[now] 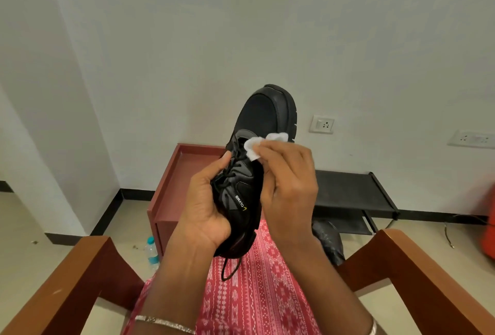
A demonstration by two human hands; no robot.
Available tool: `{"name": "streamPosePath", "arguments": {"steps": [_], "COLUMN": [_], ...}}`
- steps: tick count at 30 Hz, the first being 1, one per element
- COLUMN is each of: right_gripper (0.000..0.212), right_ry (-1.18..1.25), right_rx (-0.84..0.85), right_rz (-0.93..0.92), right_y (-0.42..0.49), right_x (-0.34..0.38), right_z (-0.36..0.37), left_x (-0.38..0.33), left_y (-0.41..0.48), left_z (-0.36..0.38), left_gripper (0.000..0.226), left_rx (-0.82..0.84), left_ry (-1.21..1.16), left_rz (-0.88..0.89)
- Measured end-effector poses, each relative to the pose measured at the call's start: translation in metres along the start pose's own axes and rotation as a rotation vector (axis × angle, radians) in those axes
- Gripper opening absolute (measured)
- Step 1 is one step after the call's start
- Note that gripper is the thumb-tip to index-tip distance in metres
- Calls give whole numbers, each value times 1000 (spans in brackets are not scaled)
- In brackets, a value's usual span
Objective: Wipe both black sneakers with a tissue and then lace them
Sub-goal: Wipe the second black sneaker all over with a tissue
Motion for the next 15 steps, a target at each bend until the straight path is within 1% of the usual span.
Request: {"name": "streamPosePath", "arguments": {"steps": [2, 4, 6, 8, 10, 12, 15], "right_gripper": [31, 27, 17, 14, 16, 19, 23], "right_ry": [7, -5, -29, -64, -77, -70, -28], "right_rx": [67, 106, 76, 17, -29, -41, 17], "right_rz": [-66, -134, -124, -72, -31, -30, -107], "right_y": [-19, -27, -18, -2, 6, 2, -19], "right_x": [14, 16, 1, -14, -22, -19, -5], "right_z": [3, 5, 5, 2, -1, -2, 2], "left_x": [-1, -1, 0, 1, 1, 1, 0], "left_y": [-1, -2, -2, -1, 1, 1, -2], "left_z": [-2, -2, -2, -1, -1, -3, -5], "left_gripper": [30, 31, 29, 29, 34, 35, 35], "left_rx": [-19, -40, -52, -70, -87, -101, -113], "left_ry": [14, 28, 50, 72, 85, 90, 74], "left_rz": [10, 6, 13, 31, 45, 40, 20]}}
Point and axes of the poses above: each hand's wrist, its own y-axis towards the middle knuckle, its own z-axis out of the palm, x = y × z, the point moved 4 cm from there along y, towards the middle knuckle, and after that the axes turned 3 degrees about -y, right-handed, at the moved point
